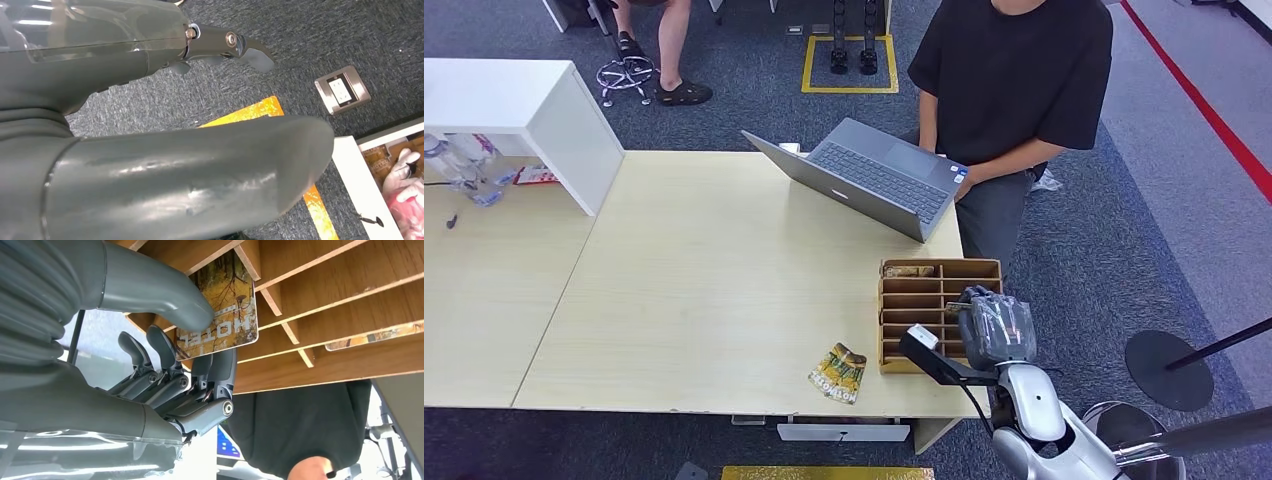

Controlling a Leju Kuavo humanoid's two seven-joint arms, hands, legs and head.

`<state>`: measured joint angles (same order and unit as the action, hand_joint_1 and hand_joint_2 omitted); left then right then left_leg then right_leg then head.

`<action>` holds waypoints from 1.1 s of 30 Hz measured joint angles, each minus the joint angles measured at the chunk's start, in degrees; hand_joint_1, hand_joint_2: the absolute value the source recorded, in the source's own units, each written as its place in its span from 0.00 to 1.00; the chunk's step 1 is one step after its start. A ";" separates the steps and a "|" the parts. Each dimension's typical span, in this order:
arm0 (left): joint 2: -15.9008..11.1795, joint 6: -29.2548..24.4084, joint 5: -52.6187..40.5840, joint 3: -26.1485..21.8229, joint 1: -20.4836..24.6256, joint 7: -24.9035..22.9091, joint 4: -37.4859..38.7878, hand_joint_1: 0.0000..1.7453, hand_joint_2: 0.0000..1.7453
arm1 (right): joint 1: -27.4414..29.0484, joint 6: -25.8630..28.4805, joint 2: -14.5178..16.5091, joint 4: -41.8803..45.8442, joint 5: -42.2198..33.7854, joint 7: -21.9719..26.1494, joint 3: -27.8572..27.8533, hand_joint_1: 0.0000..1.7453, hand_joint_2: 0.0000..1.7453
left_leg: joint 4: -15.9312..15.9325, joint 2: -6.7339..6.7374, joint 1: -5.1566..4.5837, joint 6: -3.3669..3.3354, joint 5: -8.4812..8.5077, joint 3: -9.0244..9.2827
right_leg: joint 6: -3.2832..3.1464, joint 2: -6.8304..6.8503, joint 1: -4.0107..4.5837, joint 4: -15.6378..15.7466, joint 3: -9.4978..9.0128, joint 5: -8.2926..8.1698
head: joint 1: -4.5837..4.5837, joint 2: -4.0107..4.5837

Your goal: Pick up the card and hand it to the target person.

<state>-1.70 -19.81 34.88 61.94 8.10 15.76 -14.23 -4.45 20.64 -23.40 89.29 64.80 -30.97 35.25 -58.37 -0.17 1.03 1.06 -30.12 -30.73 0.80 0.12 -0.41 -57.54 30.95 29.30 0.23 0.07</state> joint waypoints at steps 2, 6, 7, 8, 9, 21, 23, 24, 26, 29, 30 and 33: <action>0.00 -0.02 0.00 0.00 0.00 0.04 0.00 0.00 0.00 | 0.01 0.90 0.03 0.00 -0.83 0.21 -0.03 0.92 1.00 | 0.00 0.00 0.00 0.00 0.00 0.00 | 0.00 0.00 0.00 0.00 0.00 0.00 | -0.01 0.00; 0.00 -0.07 0.01 0.00 -0.02 0.20 0.00 0.00 0.00 | 0.13 2.34 0.06 0.36 -2.12 0.36 -0.11 0.91 1.00 | 0.00 0.00 0.00 0.00 0.00 0.00 | 0.00 0.00 0.00 0.00 0.00 0.00 | 0.00 0.00; 0.00 -0.11 0.02 0.00 -0.02 0.23 0.00 0.00 0.00 | 0.16 2.57 0.05 0.69 -2.28 0.35 -0.17 0.90 1.00 | 0.00 0.00 0.00 0.00 0.00 0.00 | 0.00 0.00 0.00 0.00 0.00 0.00 | -0.01 0.00; 0.00 -0.15 0.02 0.00 -0.03 0.26 0.00 0.00 0.00 | 0.20 2.78 0.03 1.15 -2.32 0.30 -0.27 0.89 1.00 | 0.00 0.00 0.00 0.00 0.00 0.00 | 0.00 0.00 0.00 0.00 0.01 0.00 | -0.01 0.00; 0.00 -0.22 0.03 0.00 -0.03 0.31 0.00 0.00 0.00 | 0.26 2.94 -0.03 1.67 -2.24 0.22 -0.43 0.90 1.00 | 0.00 0.01 0.00 0.00 0.00 0.00 | 0.00 0.00 0.00 0.00 0.01 0.00 | -0.01 0.00; 0.00 -0.51 0.37 -0.02 -0.10 0.94 0.00 0.00 0.00 | 0.89 2.59 -1.32 11.32 -0.80 -0.37 -3.54 0.92 1.00 | -0.01 0.00 0.00 0.00 0.00 0.00 | 0.00 0.00 0.00 0.00 0.00 0.00 | 0.00 0.00; 0.00 -0.54 0.37 -0.02 -0.10 0.97 0.00 0.00 0.00 | 1.01 2.50 -1.44 12.30 -0.79 -0.37 -3.83 0.92 1.00 | -0.01 0.00 0.00 0.00 0.00 0.00 | 0.00 0.00 0.00 0.00 0.00 0.00 | 0.00 0.00; 0.00 -0.54 0.37 -0.02 -0.10 0.98 0.00 0.00 0.00 | 1.07 2.48 -1.49 12.68 -0.79 -0.37 -3.99 0.92 1.00 | -0.01 0.00 0.00 0.00 0.00 0.00 | 0.00 0.00 0.00 0.00 0.00 0.00 | -0.01 0.00; 0.00 -0.54 0.38 -0.02 -0.10 0.98 0.00 0.00 0.00 | 1.14 2.47 -1.56 13.29 -0.79 -0.39 -4.29 0.92 1.00 | -0.01 0.00 0.00 0.00 0.00 0.00 | 0.00 0.00 0.00 0.00 0.01 0.00 | 0.00 0.00; 0.00 -0.54 0.39 -0.02 -0.10 0.98 0.00 0.00 0.00 | 1.27 2.42 -1.62 14.03 -0.79 -0.42 -4.45 0.91 1.00 | -0.01 0.00 0.00 0.00 0.00 0.00 | 0.00 0.00 0.00 0.00 0.01 0.00 | 0.00 0.00; 0.00 -0.54 0.39 -0.02 -0.10 0.98 0.00 0.00 0.00 | 1.31 2.40 -1.64 14.23 -0.78 -0.42 -4.47 0.91 1.00 | -0.01 0.00 0.00 0.00 0.00 -0.01 | 0.00 0.00 0.00 0.00 0.01 0.00 | 0.00 0.00; 0.00 -0.54 0.40 -0.02 -0.10 0.98 0.00 0.00 0.00 | 1.39 2.39 -1.69 14.65 -0.68 -0.39 -4.51 0.90 1.00 | 0.00 0.00 0.00 0.00 0.00 -0.01 | 0.00 0.00 0.00 0.00 0.01 0.00 | 0.00 0.00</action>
<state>-1.70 -20.35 35.29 61.92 7.99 16.74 -14.23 -3.05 23.03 -25.09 103.94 64.12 -31.36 30.74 -58.38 -0.17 1.03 1.06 -30.12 -30.74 0.80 0.12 -0.41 -57.54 30.96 29.30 0.23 0.07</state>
